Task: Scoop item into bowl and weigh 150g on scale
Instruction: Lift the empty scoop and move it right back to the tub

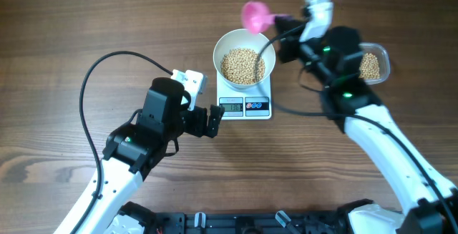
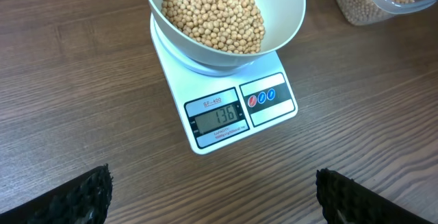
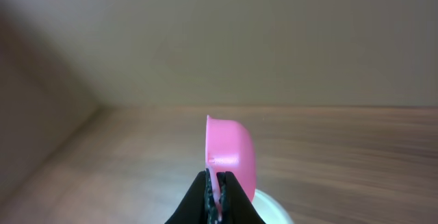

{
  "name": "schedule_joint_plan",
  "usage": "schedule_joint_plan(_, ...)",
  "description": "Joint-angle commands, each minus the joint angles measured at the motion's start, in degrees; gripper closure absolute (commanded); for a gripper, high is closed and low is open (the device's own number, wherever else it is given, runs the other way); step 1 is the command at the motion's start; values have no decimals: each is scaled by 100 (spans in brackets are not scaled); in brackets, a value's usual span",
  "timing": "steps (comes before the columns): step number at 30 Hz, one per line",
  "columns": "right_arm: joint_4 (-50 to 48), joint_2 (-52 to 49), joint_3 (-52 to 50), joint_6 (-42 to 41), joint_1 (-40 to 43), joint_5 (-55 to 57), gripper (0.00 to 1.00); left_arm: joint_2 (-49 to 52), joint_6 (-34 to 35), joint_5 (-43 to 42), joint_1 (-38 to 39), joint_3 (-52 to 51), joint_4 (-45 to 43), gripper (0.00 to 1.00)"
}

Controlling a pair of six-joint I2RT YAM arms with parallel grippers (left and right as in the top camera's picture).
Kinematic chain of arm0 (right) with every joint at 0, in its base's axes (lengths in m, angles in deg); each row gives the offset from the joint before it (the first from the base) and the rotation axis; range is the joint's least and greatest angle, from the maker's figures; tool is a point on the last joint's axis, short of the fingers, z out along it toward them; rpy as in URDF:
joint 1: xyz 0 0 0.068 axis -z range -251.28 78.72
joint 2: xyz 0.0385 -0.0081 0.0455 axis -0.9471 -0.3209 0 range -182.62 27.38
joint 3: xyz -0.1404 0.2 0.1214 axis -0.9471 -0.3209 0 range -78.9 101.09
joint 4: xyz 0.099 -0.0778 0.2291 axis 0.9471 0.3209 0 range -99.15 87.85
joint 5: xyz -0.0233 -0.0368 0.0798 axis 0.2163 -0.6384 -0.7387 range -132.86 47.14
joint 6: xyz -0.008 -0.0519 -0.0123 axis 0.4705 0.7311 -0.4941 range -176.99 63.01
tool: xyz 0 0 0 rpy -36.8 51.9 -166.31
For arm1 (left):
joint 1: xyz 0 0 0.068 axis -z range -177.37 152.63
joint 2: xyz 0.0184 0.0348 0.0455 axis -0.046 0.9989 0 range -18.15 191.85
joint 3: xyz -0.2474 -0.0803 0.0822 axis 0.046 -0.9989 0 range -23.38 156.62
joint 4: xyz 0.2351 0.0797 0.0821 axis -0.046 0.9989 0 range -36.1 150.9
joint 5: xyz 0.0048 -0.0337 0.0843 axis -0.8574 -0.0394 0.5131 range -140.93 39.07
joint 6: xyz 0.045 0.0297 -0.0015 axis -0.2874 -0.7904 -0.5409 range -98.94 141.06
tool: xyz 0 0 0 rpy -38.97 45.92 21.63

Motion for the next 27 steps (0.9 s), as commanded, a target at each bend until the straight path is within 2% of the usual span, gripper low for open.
schedule_joint_plan(1, 573, 564, 61, -485, 643, 96, 96, -74, -72, -24, 4, -22, -15, 0)
schedule_joint_plan(4, 1436, 1023, 61, -970, 1158, 98, 96, -74, -72, -24, 4, -22, -15, 0)
schedule_joint_plan(9, 2756, 1530, 61, -992, 1853, 122, 96, -74, -72, -24, 4, -22, -15, 0)
schedule_joint_plan(13, 3679, 1519, 59, -997, 2524, 203, 96, -74, -72, -24, 4, -22, -15, 0)
schedule_joint_plan(19, 3683, 1346, 59, -986, 3316, 205, 96, -74, -72, -26, 4, -22, -15, 0)
schedule_joint_plan(27, 3558, 74, 59, -979, 3582, -321, 96, -74, -72, -24, 4, -22, -15, 0)
